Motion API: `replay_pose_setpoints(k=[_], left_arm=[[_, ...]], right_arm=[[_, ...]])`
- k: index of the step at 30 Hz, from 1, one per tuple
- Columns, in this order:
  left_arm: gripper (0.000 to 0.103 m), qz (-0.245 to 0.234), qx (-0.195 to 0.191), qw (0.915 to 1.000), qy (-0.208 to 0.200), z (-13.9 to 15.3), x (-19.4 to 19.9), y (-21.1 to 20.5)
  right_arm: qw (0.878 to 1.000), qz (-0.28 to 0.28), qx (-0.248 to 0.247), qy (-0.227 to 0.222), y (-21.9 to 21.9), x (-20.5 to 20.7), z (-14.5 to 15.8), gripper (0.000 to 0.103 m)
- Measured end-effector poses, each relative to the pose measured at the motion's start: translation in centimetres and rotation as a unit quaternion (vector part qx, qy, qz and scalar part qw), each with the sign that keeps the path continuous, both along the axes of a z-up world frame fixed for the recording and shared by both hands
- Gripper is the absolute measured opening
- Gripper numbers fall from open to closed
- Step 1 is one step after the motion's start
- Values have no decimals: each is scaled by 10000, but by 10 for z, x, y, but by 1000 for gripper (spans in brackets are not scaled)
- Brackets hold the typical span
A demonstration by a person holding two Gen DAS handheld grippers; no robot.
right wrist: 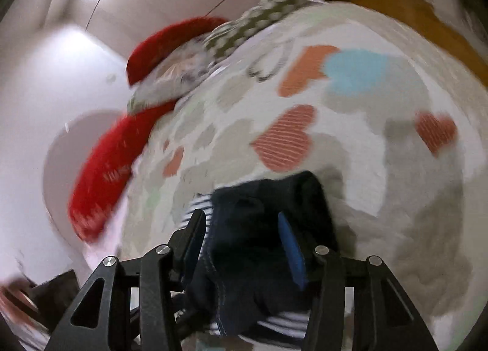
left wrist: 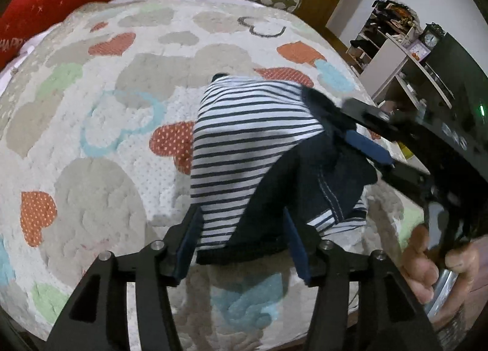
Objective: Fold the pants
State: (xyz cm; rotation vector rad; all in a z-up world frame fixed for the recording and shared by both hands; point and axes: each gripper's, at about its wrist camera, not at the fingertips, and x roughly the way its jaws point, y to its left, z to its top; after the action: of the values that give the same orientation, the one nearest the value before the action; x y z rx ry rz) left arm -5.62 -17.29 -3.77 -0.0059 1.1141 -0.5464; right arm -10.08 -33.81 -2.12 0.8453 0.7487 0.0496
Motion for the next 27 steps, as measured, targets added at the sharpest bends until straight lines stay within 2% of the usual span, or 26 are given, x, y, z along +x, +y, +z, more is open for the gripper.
replay_pose_setpoints(k=[2, 8, 11, 13, 14, 15, 17, 19, 24, 27], left_arm=[[53, 19, -110, 9999, 72, 3, -1, 2], [56, 159, -147, 9998, 35, 15, -14, 11], [64, 304, -107, 9995, -48, 20, -20, 19], [68, 382, -54, 9992, -89, 22, -24, 22], [68, 402, -62, 9991, -80, 23, -25, 23], [69, 408, -76, 9991, -76, 23, -25, 24], [69, 395, -47, 9991, -139, 26, -28, 23], [69, 379, 71, 9988, -314, 30, -33, 20], [72, 443, 254, 9959, -753, 43, -44, 19], [73, 559, 504, 9900, -1194, 51, -51, 20]], right_arm=[[9998, -109, 172, -75, -7, -11, -4, 52], [9999, -105, -86, -65, -8, -19, -9, 52], [9997, -226, 22, -73, -12, -25, -12, 52], [9995, -292, -115, -14, -12, -33, -11, 53], [9985, -389, -355, 172, -11, -36, -12, 64], [9953, -525, -620, 528, -12, -41, -16, 71], [9967, -588, -379, 421, -16, -56, -21, 70], [9959, -752, -376, 336, -17, -71, -17, 71], [9894, -874, -1152, 121, -1, -93, 11, 71], [9816, -854, -1708, 7, 17, -102, 25, 71]])
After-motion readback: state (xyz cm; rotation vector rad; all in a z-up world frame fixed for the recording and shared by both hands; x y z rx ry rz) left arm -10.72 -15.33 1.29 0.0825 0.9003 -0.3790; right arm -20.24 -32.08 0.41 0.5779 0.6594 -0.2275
